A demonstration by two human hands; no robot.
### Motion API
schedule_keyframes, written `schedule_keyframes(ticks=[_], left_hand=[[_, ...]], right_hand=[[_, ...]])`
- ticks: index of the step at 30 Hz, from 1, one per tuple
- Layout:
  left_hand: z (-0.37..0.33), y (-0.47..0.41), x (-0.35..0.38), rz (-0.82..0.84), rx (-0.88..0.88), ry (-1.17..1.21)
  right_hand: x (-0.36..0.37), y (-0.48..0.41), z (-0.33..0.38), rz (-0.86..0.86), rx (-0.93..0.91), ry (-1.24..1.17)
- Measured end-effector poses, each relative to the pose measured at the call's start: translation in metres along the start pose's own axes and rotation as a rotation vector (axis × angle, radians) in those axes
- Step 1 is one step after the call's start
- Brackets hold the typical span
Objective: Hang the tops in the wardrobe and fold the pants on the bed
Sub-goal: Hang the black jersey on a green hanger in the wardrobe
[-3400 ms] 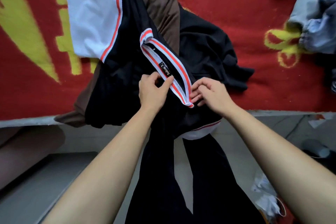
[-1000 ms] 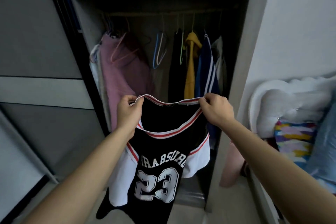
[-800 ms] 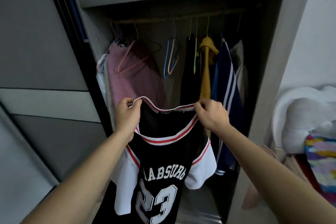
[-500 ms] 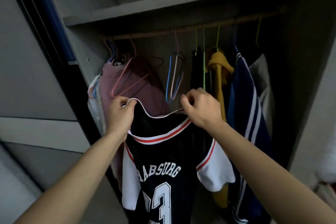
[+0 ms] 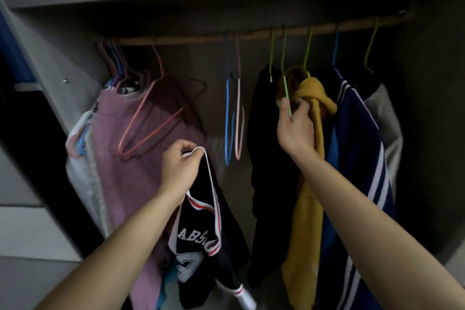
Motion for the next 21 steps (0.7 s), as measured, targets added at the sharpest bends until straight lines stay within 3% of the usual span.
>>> schedule_keyframes(ticks=[12,21], left_hand=[[0.050,-0.013,0.000,0.379,0.055,0.167],[0.053,0.006,0.003,0.525,0.014,0.264]], right_hand=[[-0.025,0.026,0.057,-0.174,-0.046,0.071],[-0.037,0.098,0.064,-0.223,-0.002,-0.064]])
Point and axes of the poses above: each hand's wrist, its own y-axis away from the middle knuckle, its own x-axis out of the palm, z = x × y, the point moved 4 cm from there along -y, towards the middle knuckle, and after that the axes turned 4 degrees about -y, right-handed, at the moved point
